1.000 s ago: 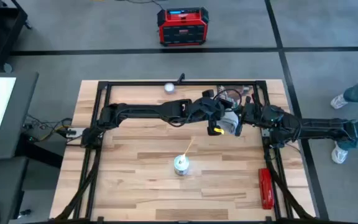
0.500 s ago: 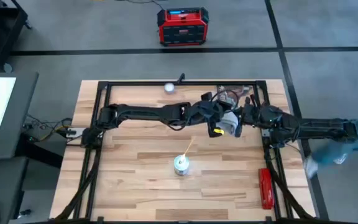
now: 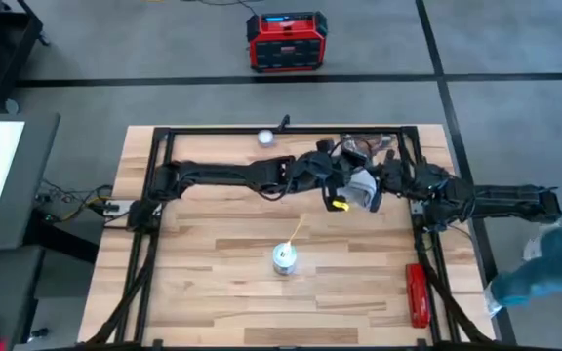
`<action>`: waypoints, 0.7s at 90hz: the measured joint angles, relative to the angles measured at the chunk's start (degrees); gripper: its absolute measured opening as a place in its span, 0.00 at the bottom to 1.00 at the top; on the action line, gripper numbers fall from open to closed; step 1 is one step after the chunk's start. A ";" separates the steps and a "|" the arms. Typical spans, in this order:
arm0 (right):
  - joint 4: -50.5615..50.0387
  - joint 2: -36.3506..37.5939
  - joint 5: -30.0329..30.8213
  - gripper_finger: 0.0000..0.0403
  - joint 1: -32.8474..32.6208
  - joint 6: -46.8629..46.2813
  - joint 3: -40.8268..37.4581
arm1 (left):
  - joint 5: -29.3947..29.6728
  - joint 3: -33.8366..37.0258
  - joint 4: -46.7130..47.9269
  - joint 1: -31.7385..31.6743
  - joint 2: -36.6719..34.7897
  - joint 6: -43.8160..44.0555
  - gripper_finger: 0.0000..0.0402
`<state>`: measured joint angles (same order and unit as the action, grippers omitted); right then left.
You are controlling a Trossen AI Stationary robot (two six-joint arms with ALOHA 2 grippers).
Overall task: Apply microfiber cloth
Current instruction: Wipe the front of the cellphone with a gray microfiber cloth
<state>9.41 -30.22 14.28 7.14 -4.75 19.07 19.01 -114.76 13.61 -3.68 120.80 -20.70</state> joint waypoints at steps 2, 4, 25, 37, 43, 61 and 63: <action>0.24 0.00 0.00 0.04 0.00 0.00 0.00 | 0.03 0.01 0.26 -0.21 -0.36 -0.35 0.00; 0.51 0.00 0.00 0.04 0.00 -0.01 0.00 | 0.07 0.04 0.59 -0.44 -0.76 -0.76 0.00; 0.50 0.04 0.50 0.04 0.02 -0.47 0.09 | 1.07 0.09 2.39 -2.91 -4.73 -5.04 0.00; -0.11 -0.02 -1.14 0.04 0.02 0.09 0.02 | 2.11 -0.17 4.09 -3.30 -7.04 -3.74 0.00; -0.03 -0.15 -3.53 0.04 -0.16 1.19 -0.06 | 2.46 -0.24 6.04 -3.30 -7.05 -2.33 0.00; 1.96 -0.09 -2.70 0.04 -0.52 2.92 -0.07 | 2.21 0.02 9.45 -2.73 -1.91 2.39 0.00; 1.97 -0.07 -2.47 0.04 -0.42 3.28 -0.07 | 2.28 0.02 9.33 -2.66 -1.46 2.52 0.00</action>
<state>11.38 -30.29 11.81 6.72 -1.47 19.00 21.29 -114.74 22.94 -6.35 119.34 -18.18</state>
